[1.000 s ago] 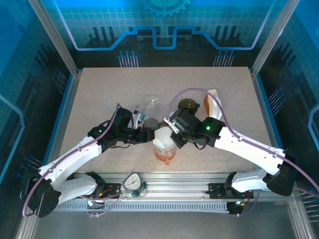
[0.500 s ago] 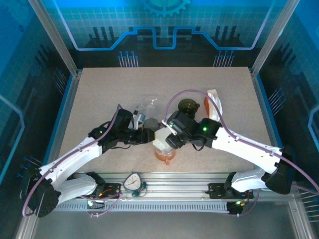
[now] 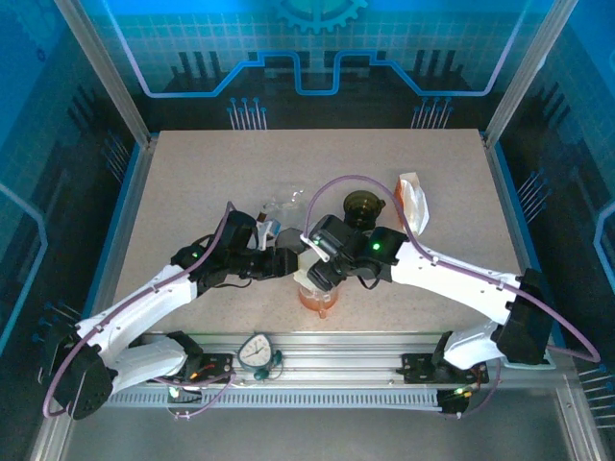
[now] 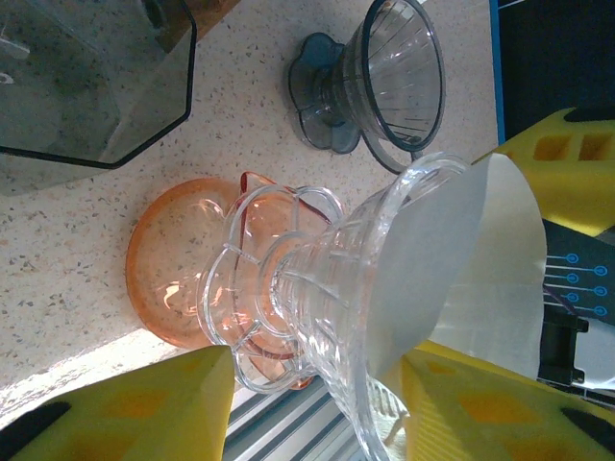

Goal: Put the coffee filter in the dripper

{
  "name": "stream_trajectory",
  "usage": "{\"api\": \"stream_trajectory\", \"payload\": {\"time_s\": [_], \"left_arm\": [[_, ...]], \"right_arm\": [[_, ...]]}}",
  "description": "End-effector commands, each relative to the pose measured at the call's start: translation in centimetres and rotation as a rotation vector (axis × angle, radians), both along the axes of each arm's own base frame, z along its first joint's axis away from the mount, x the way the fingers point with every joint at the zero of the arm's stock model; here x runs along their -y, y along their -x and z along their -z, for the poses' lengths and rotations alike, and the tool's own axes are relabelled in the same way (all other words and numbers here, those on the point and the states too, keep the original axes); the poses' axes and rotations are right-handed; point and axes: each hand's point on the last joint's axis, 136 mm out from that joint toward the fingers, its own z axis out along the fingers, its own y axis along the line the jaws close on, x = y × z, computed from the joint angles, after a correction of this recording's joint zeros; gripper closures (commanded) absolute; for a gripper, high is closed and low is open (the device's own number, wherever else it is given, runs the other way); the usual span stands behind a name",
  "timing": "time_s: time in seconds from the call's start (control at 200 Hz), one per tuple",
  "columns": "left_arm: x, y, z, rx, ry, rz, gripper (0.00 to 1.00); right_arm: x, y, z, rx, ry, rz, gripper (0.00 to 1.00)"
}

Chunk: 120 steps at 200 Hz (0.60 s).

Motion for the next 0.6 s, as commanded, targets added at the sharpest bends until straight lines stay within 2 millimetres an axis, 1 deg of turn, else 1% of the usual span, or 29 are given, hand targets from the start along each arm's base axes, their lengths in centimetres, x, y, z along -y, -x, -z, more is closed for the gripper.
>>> {"api": "stream_trajectory", "payload": {"time_s": [0.0, 0.185, 0.375, 0.48, 0.595], "left_arm": [[-0.1, 0.4, 0.6, -0.009, -0.012, 0.001, 0.5], [0.0, 0.4, 0.7, -0.009, -0.008, 0.001, 0.49], [0.0, 0.5, 0.9, -0.011, -0.007, 0.004, 0.49], [0.0, 0.5, 1.0, -0.014, -0.008, 0.003, 0.5], [0.1, 0.5, 1.0, -0.014, -0.006, 0.002, 0.5]], "right_arm": [[-0.7, 0.0, 0.9, -0.047, -0.036, 0.008, 0.29], [-0.5, -0.1, 2.1, -0.1, -0.032, 0.019, 0.29], [-0.3, -0.5, 2.3, -0.141, -0.048, 0.045, 0.28], [-0.1, -0.8, 1.9, -0.131, -0.047, 0.054, 0.28], [-0.3, -1.1, 0.3, -0.095, -0.088, 0.058, 0.27]]}}
